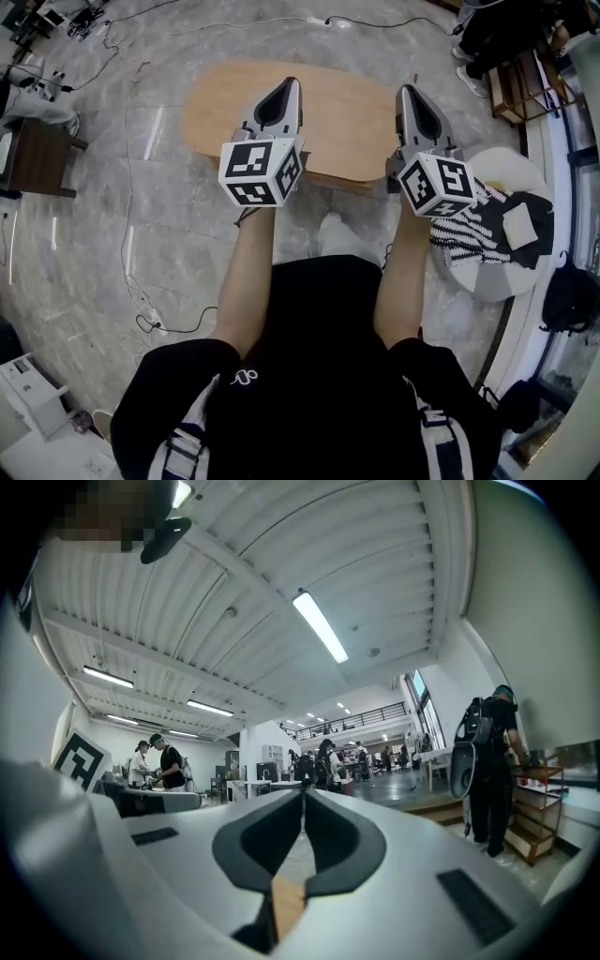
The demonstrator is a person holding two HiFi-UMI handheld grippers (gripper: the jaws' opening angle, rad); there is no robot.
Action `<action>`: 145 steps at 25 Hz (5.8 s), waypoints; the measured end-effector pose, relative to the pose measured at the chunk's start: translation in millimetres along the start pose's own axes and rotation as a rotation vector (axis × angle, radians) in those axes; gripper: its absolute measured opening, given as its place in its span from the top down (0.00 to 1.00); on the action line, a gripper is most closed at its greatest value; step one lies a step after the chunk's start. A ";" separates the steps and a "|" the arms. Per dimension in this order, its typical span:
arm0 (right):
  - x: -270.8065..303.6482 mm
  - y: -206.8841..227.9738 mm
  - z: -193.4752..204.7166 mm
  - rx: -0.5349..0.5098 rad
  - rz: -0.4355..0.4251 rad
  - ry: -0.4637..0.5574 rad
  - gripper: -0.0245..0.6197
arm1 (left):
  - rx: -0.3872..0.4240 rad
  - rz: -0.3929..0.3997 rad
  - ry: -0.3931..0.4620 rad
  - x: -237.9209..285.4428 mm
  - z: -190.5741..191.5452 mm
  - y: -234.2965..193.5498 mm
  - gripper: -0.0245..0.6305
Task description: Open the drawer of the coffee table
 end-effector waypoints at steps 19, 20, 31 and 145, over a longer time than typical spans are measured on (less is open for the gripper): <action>114.2 107.4 -30.7 0.023 -0.039 -0.029 0.94 | -0.047 -0.045 0.019 140.5 -20.8 -7.4 0.95; 116.5 107.0 -29.6 0.024 -0.041 -0.031 0.94 | -0.049 -0.045 0.018 142.0 -20.2 -9.2 0.95; 130.4 102.7 -14.3 0.057 -0.033 -0.062 0.94 | -0.055 -0.054 -0.010 147.5 -16.0 -31.4 0.95; -41.8 169.6 559.4 -0.108 0.002 -1.296 0.77 | -0.062 -0.060 -1.187 28.0 592.8 -152.7 0.77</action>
Point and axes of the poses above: the fingertips, and each gripper's own axes: x forward along the fingers, y to its right, z out of its underside, the point moved 10 cm from there along -x, backward along the fingers, and after that the axes turned 3 degrees about x, right-handed, at the moved point
